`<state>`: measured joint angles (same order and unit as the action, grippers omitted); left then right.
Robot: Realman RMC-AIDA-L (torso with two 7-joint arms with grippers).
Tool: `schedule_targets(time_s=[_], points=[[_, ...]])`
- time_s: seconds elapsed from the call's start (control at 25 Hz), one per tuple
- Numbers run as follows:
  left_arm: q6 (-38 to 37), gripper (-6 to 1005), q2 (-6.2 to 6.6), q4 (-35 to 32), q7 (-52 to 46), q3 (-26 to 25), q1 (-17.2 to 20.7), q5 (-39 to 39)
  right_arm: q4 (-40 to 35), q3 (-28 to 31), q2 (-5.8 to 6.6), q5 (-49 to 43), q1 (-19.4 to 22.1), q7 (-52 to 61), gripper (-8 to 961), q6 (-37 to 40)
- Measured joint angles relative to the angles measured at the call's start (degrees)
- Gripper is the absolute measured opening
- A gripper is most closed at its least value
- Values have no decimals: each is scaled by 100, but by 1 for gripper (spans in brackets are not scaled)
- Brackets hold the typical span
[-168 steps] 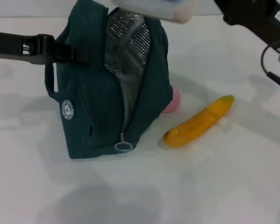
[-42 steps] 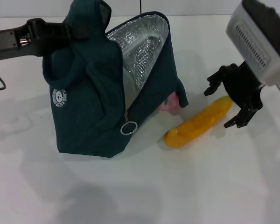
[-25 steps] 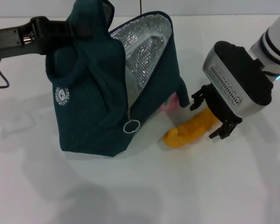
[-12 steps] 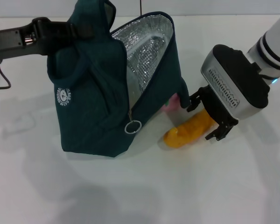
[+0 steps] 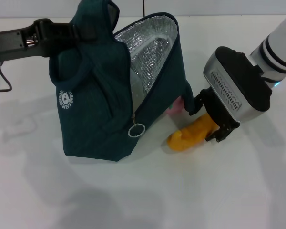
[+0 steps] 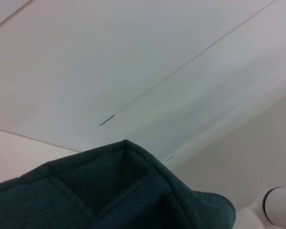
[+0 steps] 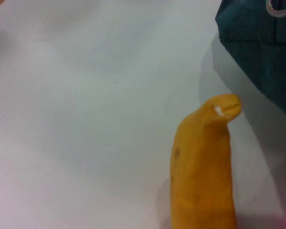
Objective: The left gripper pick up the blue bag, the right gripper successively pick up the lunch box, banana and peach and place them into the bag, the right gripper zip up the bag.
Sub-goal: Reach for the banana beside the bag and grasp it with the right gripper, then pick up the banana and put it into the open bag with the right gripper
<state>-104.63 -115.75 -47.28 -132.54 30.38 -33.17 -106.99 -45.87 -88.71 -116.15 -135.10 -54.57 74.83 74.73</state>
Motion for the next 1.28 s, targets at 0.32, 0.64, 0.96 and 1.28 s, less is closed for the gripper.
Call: schedule_targets(time_s=[0.32,0.64,0.96,1.28], points=[[-5,43,20,0,0,5,-26,1,-5,-122,-3,98,0,37,617,-152],[-5,43,43,-1,0,3,-20,0,-181,-95,-2,113,54,55,503,62],[-12,42,53,-1,0,-7,7,8,-1182,-98,6,171,502,324,503,1172],[-11,43,53,-1,0,-4,62,11,-1628,-61,26,726,757,613,504,2033]])
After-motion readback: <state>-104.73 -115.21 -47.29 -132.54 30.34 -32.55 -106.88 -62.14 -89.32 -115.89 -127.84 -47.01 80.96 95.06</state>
